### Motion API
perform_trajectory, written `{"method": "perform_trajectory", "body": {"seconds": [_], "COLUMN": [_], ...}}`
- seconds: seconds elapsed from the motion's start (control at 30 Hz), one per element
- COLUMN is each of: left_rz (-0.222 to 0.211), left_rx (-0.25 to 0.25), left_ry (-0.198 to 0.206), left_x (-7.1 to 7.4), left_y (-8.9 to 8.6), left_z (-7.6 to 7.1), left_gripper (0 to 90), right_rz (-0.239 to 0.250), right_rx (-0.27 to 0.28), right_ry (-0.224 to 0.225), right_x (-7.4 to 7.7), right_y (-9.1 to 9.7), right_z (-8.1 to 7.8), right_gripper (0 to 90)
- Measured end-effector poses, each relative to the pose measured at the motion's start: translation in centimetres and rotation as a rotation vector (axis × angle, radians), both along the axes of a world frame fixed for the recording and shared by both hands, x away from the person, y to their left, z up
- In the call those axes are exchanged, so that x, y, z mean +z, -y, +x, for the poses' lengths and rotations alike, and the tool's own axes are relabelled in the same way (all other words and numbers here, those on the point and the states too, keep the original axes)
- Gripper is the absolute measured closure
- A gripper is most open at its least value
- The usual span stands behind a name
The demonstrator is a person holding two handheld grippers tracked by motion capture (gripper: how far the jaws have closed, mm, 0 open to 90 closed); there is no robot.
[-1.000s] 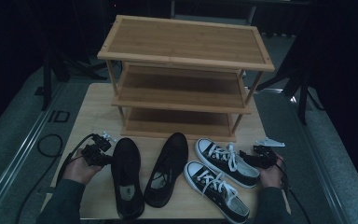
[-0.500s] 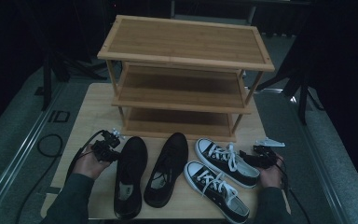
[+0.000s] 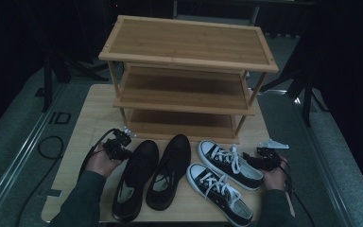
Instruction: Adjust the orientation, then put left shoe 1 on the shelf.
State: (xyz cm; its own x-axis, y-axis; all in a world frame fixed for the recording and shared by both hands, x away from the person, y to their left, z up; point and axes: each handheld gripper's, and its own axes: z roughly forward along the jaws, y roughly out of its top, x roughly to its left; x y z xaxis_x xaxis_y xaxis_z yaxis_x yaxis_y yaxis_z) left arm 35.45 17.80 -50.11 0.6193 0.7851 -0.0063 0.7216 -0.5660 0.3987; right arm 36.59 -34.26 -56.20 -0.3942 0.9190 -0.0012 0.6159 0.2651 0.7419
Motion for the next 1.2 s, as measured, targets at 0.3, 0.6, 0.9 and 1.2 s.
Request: {"method": "perform_trajectory", "body": {"seconds": [0.3, 0.6, 0.9, 1.2], "left_rz": [-0.025, -0.067, -0.082, -0.099], "left_rx": [0.008, 0.035, 0.022, 0.006], "left_ry": [-0.002, 0.016, 0.031, 0.048], "left_x": [0.3, 1.3, 2.8, 4.2], "left_y": [-1.0, -2.8, -3.7, -3.7], "left_z": [0.1, -0.5, -1.7, -2.8], "left_gripper": [88.0, 82.4, 77.3, 74.7], "right_rz": [0.005, 0.004, 0.004, 0.002], "right_rx": [0.000, -0.001, 0.000, -0.001], "right_ry": [-0.001, -0.001, 0.000, -0.001], "right_x": [0.0, 0.0, 0.0, 0.0], "right_y": [0.0, 0.0, 0.0, 0.0], "right_z": [0.0, 0.0, 0.0, 0.0], "right_gripper": [28.5, 28.5, 28.5, 28.5]}}
